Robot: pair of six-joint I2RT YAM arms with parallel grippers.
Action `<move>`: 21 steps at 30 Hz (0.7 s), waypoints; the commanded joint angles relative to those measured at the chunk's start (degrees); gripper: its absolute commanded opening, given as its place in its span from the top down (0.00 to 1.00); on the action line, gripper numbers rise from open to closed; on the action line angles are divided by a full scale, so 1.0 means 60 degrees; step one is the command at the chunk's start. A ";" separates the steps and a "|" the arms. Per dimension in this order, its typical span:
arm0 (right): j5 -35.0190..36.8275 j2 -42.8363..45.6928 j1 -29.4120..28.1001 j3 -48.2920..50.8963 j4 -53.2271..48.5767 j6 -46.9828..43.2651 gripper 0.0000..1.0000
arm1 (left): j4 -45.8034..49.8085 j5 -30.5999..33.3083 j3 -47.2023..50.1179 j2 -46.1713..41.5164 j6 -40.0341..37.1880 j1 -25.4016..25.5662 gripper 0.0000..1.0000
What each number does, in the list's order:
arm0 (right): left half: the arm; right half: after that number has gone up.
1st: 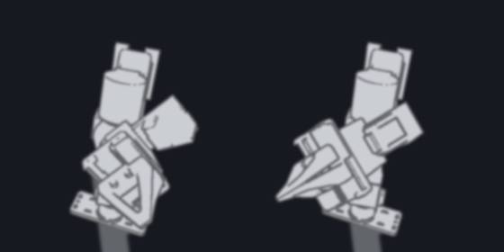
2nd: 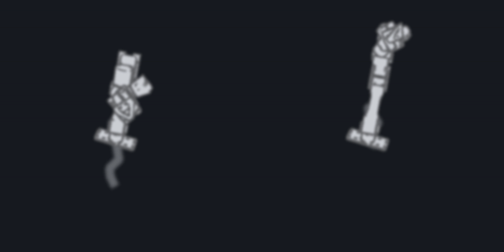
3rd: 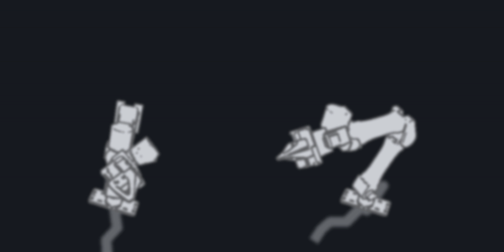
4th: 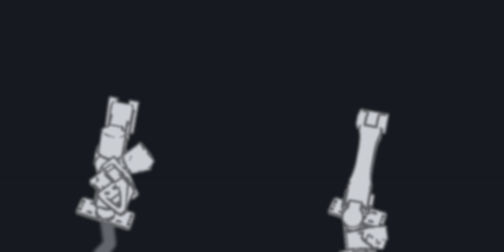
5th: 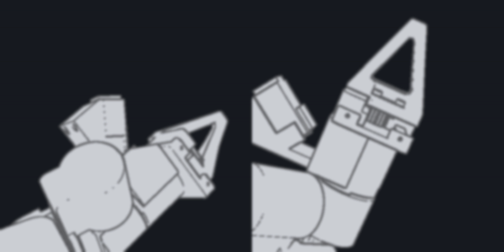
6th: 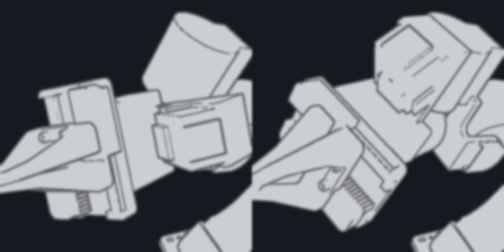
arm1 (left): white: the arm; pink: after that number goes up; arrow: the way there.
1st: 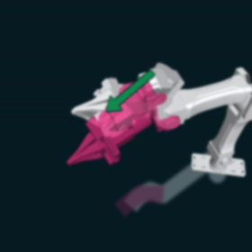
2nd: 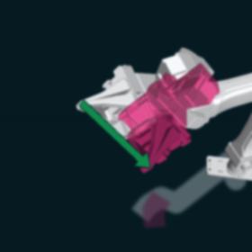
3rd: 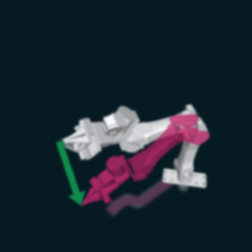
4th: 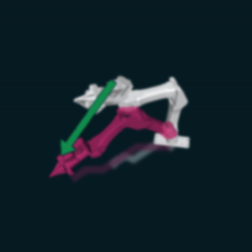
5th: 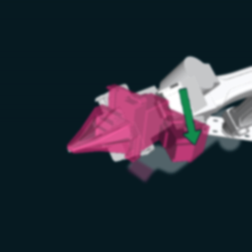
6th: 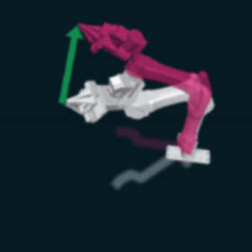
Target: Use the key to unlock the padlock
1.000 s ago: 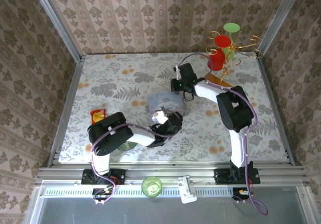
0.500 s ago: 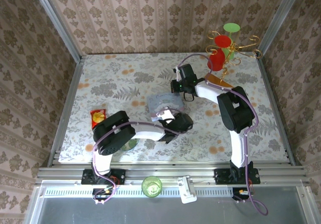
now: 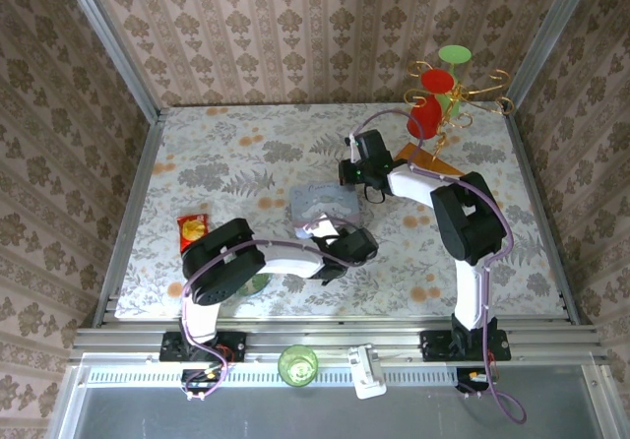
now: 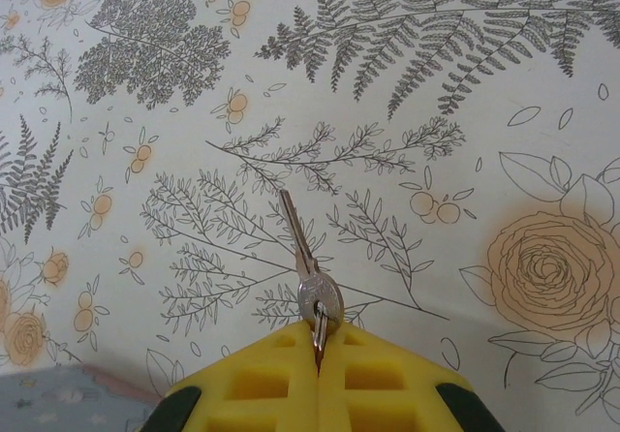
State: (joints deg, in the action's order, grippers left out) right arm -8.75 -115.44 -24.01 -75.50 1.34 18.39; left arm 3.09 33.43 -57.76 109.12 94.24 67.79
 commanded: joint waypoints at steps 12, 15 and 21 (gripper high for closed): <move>-0.0534 0.0360 -0.0152 0.0574 -0.1235 -0.0085 1.00 | -0.2578 -0.0776 0.3376 -0.2130 -0.2001 -0.0476 0.95; -0.0428 0.0772 -0.0150 0.0641 -0.1360 -0.0282 1.00 | -0.4383 -0.1297 0.4157 -0.2219 -0.2399 -0.0615 0.99; -0.0384 0.1854 -0.0082 0.0997 -0.1758 -0.0695 1.00 | -0.5977 -0.1867 0.4733 -0.2352 -0.2910 -0.0678 1.00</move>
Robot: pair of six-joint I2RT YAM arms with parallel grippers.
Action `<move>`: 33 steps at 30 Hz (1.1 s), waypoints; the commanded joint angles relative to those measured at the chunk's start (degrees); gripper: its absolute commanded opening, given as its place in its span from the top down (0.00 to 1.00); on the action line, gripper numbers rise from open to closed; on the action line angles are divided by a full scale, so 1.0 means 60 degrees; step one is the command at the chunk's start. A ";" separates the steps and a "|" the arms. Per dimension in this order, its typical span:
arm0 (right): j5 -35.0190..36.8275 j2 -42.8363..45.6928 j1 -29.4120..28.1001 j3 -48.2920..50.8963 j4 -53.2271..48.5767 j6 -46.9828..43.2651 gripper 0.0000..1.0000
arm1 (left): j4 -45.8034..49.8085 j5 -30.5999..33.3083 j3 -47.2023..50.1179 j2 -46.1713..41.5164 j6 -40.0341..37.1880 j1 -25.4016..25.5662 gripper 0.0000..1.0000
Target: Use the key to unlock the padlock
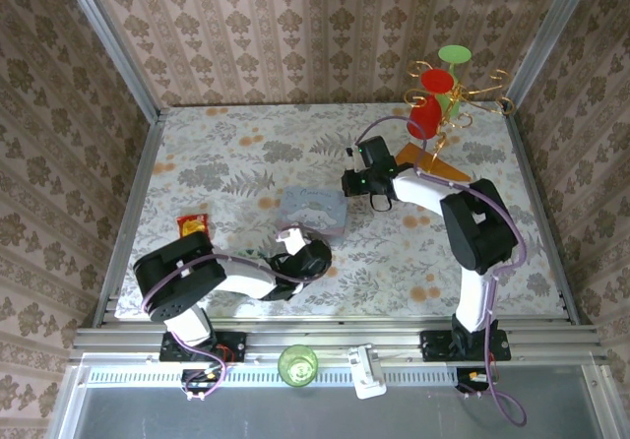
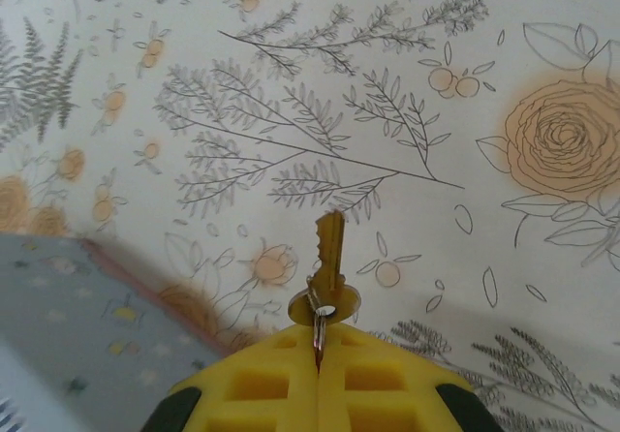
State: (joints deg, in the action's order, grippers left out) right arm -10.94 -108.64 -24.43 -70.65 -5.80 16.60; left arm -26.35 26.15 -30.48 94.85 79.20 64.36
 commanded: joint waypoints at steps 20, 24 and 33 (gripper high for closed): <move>-0.3433 0.5869 -0.0130 0.5816 -0.0923 0.0232 1.00 | -0.7294 -0.4206 0.0865 0.2064 -0.0841 -0.0962 1.00; -0.5131 0.5671 -0.0106 0.6671 0.0624 0.1164 1.00 | -0.7738 -0.4572 0.0645 0.2404 -0.0857 -0.0972 1.00; -0.6287 0.4447 0.0361 0.7263 0.2865 0.1993 1.00 | -0.6801 -0.5164 0.0849 0.1287 -0.0840 -0.1186 1.00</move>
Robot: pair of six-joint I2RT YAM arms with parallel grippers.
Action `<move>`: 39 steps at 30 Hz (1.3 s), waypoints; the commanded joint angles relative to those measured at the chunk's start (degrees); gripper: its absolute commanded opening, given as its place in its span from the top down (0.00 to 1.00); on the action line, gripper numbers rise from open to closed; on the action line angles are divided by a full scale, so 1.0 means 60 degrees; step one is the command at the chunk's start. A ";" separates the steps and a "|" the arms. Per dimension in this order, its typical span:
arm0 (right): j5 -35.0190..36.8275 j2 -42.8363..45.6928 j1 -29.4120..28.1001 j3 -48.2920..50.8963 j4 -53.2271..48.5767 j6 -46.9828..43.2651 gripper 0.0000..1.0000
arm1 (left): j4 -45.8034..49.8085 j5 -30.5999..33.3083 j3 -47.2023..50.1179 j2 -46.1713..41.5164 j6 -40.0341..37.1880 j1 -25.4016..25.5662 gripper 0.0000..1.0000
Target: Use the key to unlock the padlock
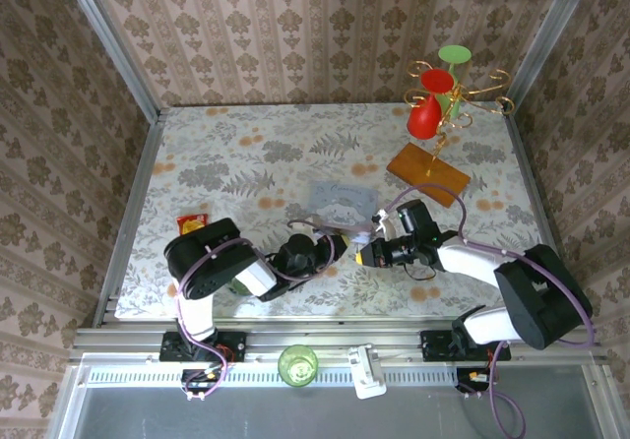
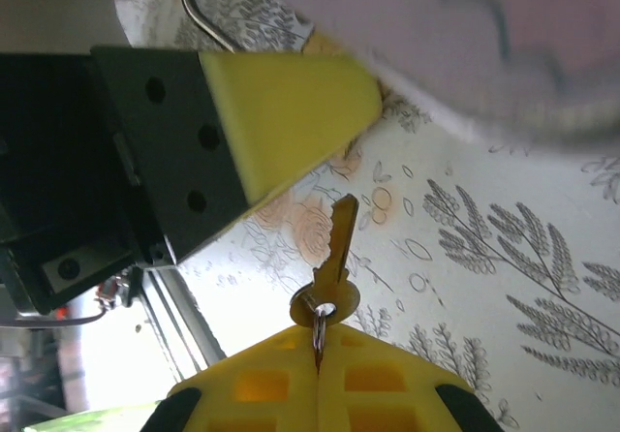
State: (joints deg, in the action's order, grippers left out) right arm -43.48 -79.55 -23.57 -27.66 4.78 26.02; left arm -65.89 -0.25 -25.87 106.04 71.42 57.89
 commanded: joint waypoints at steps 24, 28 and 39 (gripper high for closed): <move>0.0216 -0.0469 0.0710 0.0417 0.1260 0.0620 1.00 | 0.1189 -0.1894 -0.0520 0.0026 0.1103 -0.0327 0.98; 0.1344 0.0220 0.0260 0.0166 0.0052 0.0344 1.00 | 0.3701 -0.1326 -0.0857 -0.0848 0.0407 -0.0118 0.90; 0.1445 0.0545 0.0358 0.0051 0.0657 0.0486 1.00 | 0.6269 -0.0102 -0.0873 -0.2625 -0.0421 -0.0092 0.72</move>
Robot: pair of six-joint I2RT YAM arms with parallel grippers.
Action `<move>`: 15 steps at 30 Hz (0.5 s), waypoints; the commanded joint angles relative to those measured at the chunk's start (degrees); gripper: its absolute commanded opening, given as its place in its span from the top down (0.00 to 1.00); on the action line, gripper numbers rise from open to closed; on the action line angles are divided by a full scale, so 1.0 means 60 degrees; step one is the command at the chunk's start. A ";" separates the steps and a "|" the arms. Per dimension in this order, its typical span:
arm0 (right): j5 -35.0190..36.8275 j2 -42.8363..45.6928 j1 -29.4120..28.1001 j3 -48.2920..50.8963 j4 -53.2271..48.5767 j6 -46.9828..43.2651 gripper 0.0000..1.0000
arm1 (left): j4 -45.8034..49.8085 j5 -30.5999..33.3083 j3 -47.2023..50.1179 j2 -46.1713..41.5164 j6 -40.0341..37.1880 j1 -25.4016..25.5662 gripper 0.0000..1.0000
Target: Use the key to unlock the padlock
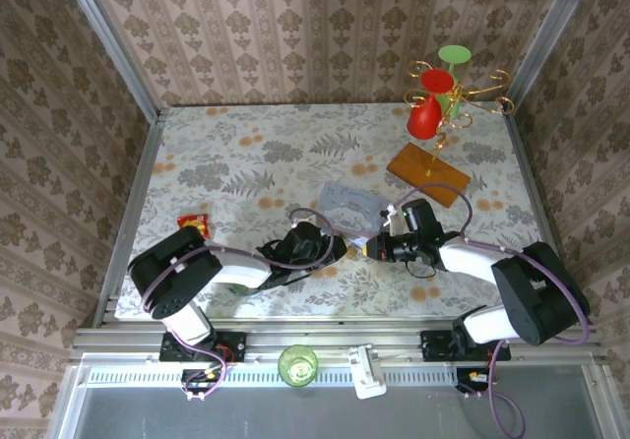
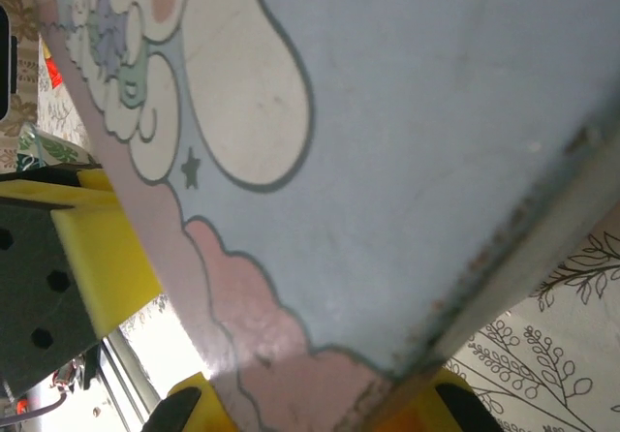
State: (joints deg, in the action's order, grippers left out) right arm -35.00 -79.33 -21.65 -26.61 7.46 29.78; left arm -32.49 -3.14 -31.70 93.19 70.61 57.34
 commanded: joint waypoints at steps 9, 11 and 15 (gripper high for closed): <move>-0.1958 0.2339 0.0068 0.0463 0.2250 0.0420 1.00 | 0.2785 0.1924 -0.1006 -0.2916 -0.2762 0.0715 0.44; -0.1988 0.2959 0.0076 0.0282 0.2086 0.0481 1.00 | 0.2245 0.1332 -0.0801 -0.3272 -0.2279 0.0308 0.44; -0.2050 0.3566 0.0078 -0.0325 0.1857 0.0344 1.00 | 0.1055 0.0695 -0.0361 -0.3768 -0.0283 -0.0167 0.42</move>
State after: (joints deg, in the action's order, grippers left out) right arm -44.31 -59.68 -21.30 -25.82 16.08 31.38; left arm -21.04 3.14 -35.99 71.77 62.06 57.63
